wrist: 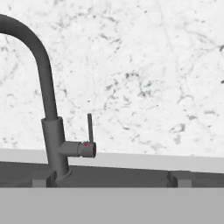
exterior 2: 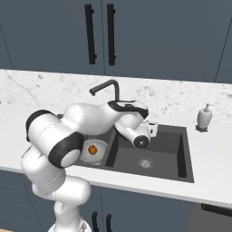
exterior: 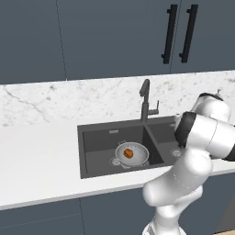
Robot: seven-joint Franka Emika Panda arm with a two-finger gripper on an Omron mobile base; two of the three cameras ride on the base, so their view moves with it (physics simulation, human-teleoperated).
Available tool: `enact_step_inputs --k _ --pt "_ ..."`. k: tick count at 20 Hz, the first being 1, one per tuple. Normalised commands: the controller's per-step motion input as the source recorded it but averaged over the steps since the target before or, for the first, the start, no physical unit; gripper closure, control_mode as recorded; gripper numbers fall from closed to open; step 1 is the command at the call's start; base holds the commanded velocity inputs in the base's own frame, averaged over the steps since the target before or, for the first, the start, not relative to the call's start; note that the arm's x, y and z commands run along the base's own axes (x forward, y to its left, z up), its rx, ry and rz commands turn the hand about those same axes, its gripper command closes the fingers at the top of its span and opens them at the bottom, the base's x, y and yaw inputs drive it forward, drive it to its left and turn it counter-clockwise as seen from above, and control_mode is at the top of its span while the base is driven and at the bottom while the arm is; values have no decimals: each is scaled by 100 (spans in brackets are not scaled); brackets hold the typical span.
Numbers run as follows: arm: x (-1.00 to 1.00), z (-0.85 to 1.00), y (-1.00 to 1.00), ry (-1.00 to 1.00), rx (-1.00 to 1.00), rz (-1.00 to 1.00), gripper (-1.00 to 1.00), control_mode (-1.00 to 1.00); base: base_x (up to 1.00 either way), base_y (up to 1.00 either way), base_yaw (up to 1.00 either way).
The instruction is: Put the colander in the sink, put the peach in the colander, and turn on the sink faucet and pour water over the colander.
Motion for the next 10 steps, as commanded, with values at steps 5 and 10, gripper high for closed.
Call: enact_step_inputs --k 5,10 --pt "51 -16 19 0 0 -1 -100 -100 0 0 0" --pt "48 -12 22 0 0 -1 -100 -100 0 0 0"
